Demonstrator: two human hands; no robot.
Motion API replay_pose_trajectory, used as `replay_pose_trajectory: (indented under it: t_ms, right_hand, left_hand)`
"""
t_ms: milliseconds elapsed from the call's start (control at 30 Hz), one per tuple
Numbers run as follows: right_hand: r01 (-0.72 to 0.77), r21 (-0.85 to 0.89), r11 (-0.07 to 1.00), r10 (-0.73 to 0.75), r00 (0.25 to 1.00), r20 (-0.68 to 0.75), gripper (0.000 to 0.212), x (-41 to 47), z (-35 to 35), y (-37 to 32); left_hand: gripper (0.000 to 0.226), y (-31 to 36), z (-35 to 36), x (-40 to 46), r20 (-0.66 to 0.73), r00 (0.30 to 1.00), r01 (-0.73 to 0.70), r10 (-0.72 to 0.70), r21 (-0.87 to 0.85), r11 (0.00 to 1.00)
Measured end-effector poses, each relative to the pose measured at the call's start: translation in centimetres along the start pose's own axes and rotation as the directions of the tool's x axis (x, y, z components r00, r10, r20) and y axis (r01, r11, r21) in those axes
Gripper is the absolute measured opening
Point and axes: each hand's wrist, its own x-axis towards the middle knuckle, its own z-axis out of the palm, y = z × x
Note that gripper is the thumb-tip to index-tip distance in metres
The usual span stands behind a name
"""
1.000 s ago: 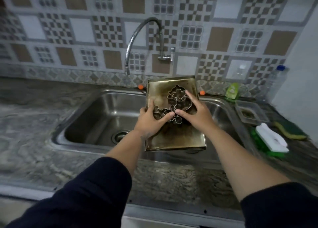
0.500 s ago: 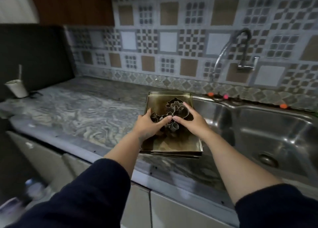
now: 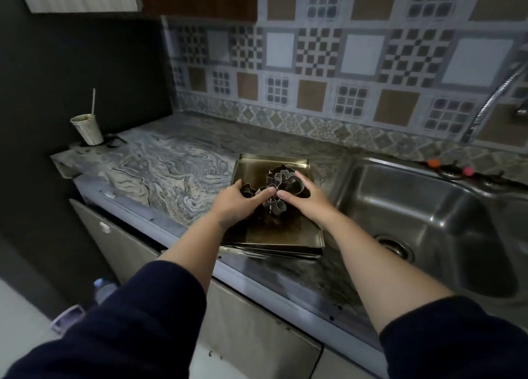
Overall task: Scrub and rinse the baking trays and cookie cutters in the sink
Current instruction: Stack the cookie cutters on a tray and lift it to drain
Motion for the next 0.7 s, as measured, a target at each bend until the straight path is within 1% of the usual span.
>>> replay_pose_trajectory:
  t_ms: [133,233,333,367,533,633,700]
  right_hand:
    - [-0.031,0.045,0.999,0.030,0.999,0.017,0.082,6.1,0.5,0.4]
    - [-0.070,0.032,0.997,0.071,0.997,-0.013,0.084,10.8,-0.1,1.0]
    - [-0.083,0.008,0.996,0.083,0.996,-0.039,0.085,15.2,-1.3,1.3]
    - [-0.086,-0.001,0.996,0.086,0.995,-0.052,0.085,16.5,-1.8,1.4]
    - [-0.111,0.023,0.994,0.114,0.984,-0.139,0.087,23.0,-4.0,1.7]
    - [-0.119,0.005,0.993,0.118,0.976,-0.184,0.087,26.4,-5.3,2.1]
    - [-0.154,0.008,0.988,0.152,0.966,-0.210,0.087,28.4,-6.1,2.6]
  left_hand:
    - [0.110,0.0,0.2,5.8,0.038,0.998,0.050,-0.049,-0.014,0.999]
    - [0.119,0.8,0.8,10.5,0.085,0.993,0.077,-0.076,-0.010,0.997]
    - [0.126,1.5,1.7,15.1,0.110,0.990,0.099,-0.092,-0.061,0.993]
    - [0.126,1.8,2.0,16.5,0.117,0.989,0.100,-0.092,-0.068,0.993]
    - [0.110,4.0,3.3,23.8,0.142,0.988,0.074,-0.064,-0.063,0.995]
    - [0.088,5.5,4.2,28.2,0.205,0.978,0.052,-0.033,-0.091,0.994]
    - [0.083,6.0,5.0,31.0,0.249,0.969,0.028,-0.006,-0.086,0.996]
